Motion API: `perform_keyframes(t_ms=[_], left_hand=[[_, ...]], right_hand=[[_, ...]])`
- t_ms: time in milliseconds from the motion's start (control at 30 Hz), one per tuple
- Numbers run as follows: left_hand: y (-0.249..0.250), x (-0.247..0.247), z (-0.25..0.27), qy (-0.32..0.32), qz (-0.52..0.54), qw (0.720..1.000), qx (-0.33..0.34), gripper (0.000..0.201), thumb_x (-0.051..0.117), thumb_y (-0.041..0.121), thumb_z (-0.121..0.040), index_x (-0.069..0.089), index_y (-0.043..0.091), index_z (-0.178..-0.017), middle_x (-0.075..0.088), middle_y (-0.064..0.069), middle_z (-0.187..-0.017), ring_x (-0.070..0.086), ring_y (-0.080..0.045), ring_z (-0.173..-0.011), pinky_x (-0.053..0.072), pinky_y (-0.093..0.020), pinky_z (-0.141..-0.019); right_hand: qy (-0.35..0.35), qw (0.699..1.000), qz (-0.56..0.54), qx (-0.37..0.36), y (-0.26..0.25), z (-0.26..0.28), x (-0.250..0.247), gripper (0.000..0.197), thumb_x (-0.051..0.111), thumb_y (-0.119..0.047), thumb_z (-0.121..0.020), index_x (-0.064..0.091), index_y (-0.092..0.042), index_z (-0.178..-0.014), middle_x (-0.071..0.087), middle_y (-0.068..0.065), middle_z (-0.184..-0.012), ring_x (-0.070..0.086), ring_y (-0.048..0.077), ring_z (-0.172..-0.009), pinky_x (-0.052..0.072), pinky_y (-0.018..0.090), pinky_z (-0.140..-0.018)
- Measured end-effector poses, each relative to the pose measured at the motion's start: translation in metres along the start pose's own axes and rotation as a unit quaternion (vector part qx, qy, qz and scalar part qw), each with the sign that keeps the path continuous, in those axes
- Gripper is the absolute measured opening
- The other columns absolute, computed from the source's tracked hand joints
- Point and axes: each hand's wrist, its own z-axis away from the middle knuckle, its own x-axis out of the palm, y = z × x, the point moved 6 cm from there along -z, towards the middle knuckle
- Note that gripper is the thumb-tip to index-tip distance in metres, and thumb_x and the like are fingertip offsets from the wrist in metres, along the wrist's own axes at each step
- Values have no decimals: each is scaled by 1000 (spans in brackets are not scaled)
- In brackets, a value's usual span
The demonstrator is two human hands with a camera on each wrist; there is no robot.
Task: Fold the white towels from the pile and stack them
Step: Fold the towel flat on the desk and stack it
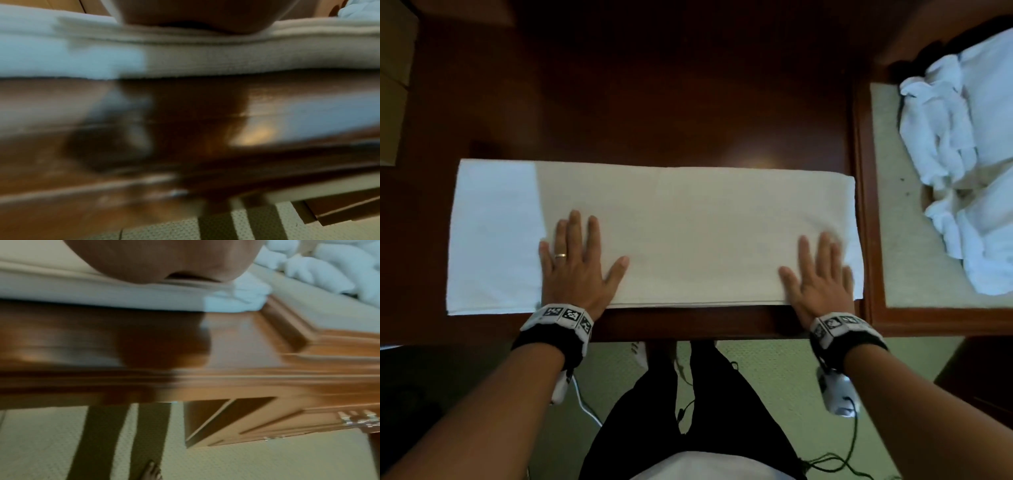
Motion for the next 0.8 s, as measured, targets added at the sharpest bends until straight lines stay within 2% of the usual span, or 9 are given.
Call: perform_keyframes(t_ms=[67, 133, 233, 300, 367, 467, 567, 700, 800], left_hand=[[10, -2, 0, -2, 6, 1000, -9, 88, 14, 72, -91, 5, 17, -160, -4, -15, -167, 0, -36, -153, 7, -62, -119], [28, -3, 1, -3, 2, 1000, 18, 86, 15, 72, -91, 6, 20, -160, -5, -16, -167, 0, -37, -153, 8, -62, -119], [58, 6, 4, -10, -18, 997, 70, 83, 15, 72, -92, 5, 26, -160, -8, -12, -167, -1, -34, -154, 7, -61, -119], [64, 12, 5, -9, -22, 998, 54, 82, 15, 72, -92, 4, 27, -160, -9, -11, -167, -1, -34, -154, 6, -60, -119], [62, 14, 5, -4, -35, 998, 45, 82, 15, 71, -92, 6, 26, -160, -5, -12, -167, 3, -36, -153, 8, -61, -118], [59, 14, 5, 1, -42, 998, 48, 82, 15, 71, -92, 5, 27, -160, -6, -11, -167, 3, -36, -153, 7, -60, -118], [60, 13, 5, 9, -43, 998, 51, 82, 15, 71, -92, 5, 27, -160, -6, -11, -167, 2, -35, -153, 6, -60, -118], [60, 11, 4, 5, -40, 998, 51, 82, 14, 71, -92, 8, 26, -160, -2, -12, -167, 6, -37, -153, 9, -62, -117], [60, 10, 2, -3, -38, 998, 51, 83, 15, 72, -91, 8, 26, -160, -1, -13, -167, 7, -38, -152, 10, -63, -117]], right_hand=[[5, 1000, -5, 23, 22, -2, -8, 73, 8, -71, -94, -13, -37, -155, -29, -3, -161, -21, 19, -149, 3, 56, -121], [31, 999, -14, 0, 4, -9, -16, 74, 9, -67, -95, -6, -30, -157, -23, 1, -163, -17, 22, -151, 4, 56, -121], [69, 987, -2, -147, -76, -24, -27, 73, 18, -62, -96, 4, -27, -158, -12, 6, -165, -6, 27, -152, 9, 54, -119], [63, 964, 23, -258, -138, -28, -26, 71, 24, -60, -98, 6, -27, -158, -9, 8, -165, -2, 29, -152, 12, 54, -118], [36, 950, 44, -306, -175, -31, -22, 70, 24, -59, -99, 2, -27, -157, -12, 8, -165, -4, 30, -152, 11, 55, -119], [20, 966, 31, -257, -160, -50, -21, 68, 18, -62, -99, -3, -34, -157, -18, 2, -164, -13, 27, -151, 2, 54, -120], [30, 990, -3, -138, -84, -79, -32, 70, 16, -69, -96, -8, -40, -155, -21, -3, -163, -18, 24, -151, -5, 51, -119], [44, 998, -47, 21, 19, -85, -48, 71, 16, -65, -97, -5, -32, -157, -18, 0, -164, -13, 24, -152, 4, 55, -121], [70, 996, -31, -38, 23, -55, -37, 70, 17, -60, -98, -3, -29, -158, -16, 5, -165, -11, 25, -152, 4, 53, -121]])
